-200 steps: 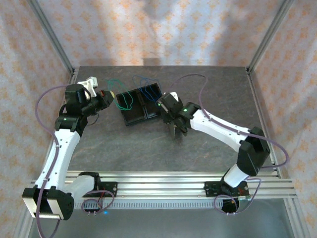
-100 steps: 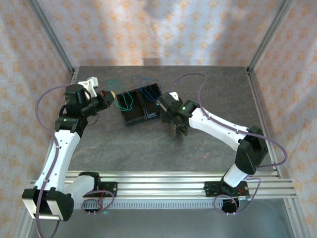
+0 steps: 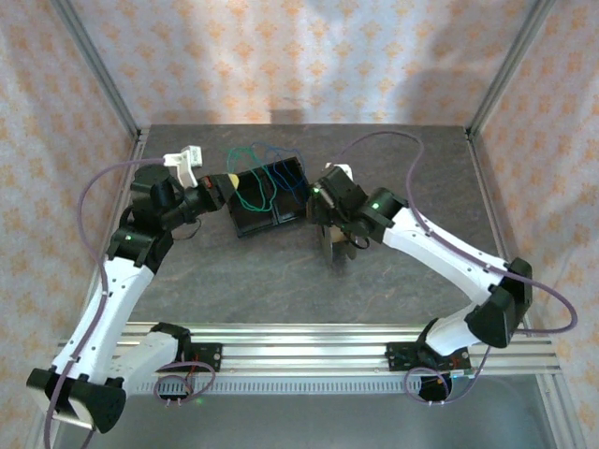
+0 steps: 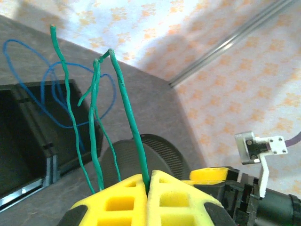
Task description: Wrap the cables
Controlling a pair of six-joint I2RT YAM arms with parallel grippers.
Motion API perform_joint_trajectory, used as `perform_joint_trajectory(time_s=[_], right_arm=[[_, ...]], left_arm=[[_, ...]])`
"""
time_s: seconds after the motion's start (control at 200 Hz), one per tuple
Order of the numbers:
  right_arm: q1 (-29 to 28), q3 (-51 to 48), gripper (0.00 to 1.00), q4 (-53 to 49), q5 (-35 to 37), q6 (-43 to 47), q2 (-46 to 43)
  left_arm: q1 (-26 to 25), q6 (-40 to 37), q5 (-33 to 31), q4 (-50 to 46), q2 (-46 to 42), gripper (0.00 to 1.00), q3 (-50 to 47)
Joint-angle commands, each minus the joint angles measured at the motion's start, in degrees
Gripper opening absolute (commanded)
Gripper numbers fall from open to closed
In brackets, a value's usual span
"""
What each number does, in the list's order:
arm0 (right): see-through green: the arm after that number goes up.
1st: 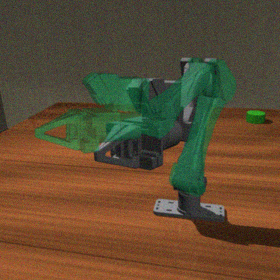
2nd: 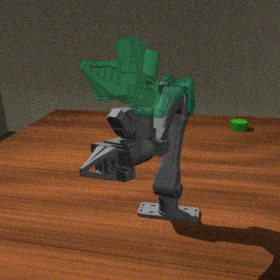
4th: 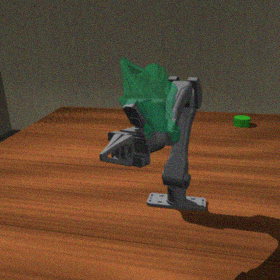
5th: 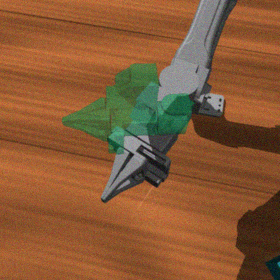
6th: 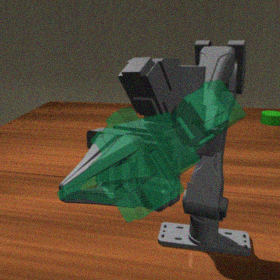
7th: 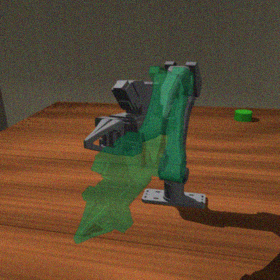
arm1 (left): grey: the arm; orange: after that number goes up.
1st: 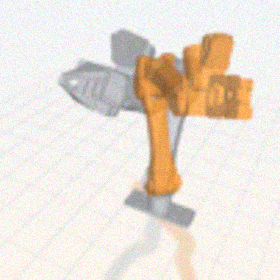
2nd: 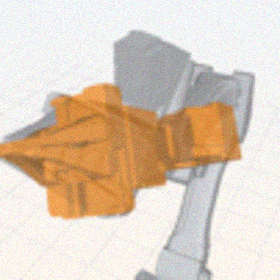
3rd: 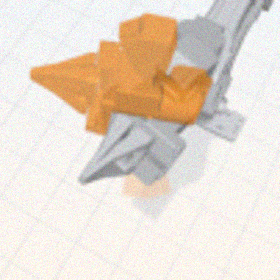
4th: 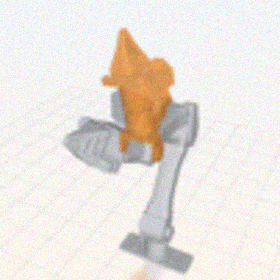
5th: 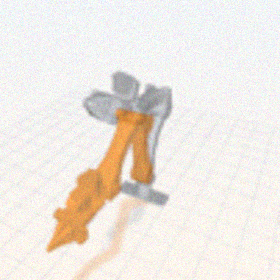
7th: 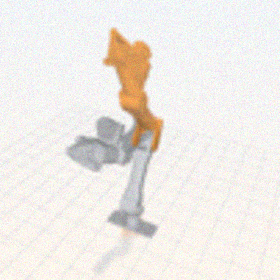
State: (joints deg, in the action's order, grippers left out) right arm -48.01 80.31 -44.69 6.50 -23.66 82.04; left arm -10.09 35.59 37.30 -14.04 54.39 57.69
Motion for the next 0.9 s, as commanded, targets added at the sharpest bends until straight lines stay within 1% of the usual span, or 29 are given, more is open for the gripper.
perform_joint_trajectory(time_s=[0.0,0.08,0.155,0.195,0.26,0.385,0.481,0.541,0.641,0.736,0.821,0.896], right_arm=[[0.4,-2.0,0.61,-0.6,-1.9,-2.7,-6.2],[2.1,-4.2,0.62,1.3,-6.1,-3.5,-10.1],[4.8,-7.2,0.63,5.5,-13.3,-4.9,-13.8],[6.9,-9.1,0.64,8.4,-18.0,-6.0,-17.3],[9.9,-11.4,0.66,12.1,-23.4,-7.9,-20.4],[16.4,-15.7,0.66,19.7,-34.7,-13.1,-24.5],[20.5,-18.5,0.66,25.8,-41.6,-17.8,-26.1],[22.5,-19.9,0.65,29.1,-44.5,-20.5,-26.6],[24.7,-21.7,0.65,33.0,-47.5,-23.9,-26.4],[26.1,-22.6,0.62,33.7,-48.8,-25.1,-25.5],[26.8,-23.5,0.53,34.0,-49.0,-25.4,-25.4],[27.1,-24.0,0.40,34.5,-49.3,-25.6,-25.6]], left_arm=[[-2.3,5.7,2.2,10.0,-2.2,0.00,1.1],[-4.9,9.1,2.6,15.9,-2.0,0.00,0.3],[-7.8,11.5,2.8,21.0,-1.0,0.00,0.0],[-9.1,12.8,3.1,24.0,-0.2,0.00,-0.3],[-11.2,14.5,2.7,28.5,1.3,0.00,-0.6],[-14.9,15.2,1.8,32.8,4.5,0.00,0.1],[-17.8,15.3,1.8,35.5,7.4,0.00,0.7],[-19.6,15.2,1.8,37.0,9.0,0.00,1.1],[-22.1,15.3,1.4,39.1,11.2,0.00,1.3],[-24.3,15.3,0.7,40.9,12.8,0.00,1.4],[-26.2,15.3,0.4,42.1,14.2,0.00,1.6],[-27.2,15.0,0.2,42.4,15.2,0.00,1.9]])
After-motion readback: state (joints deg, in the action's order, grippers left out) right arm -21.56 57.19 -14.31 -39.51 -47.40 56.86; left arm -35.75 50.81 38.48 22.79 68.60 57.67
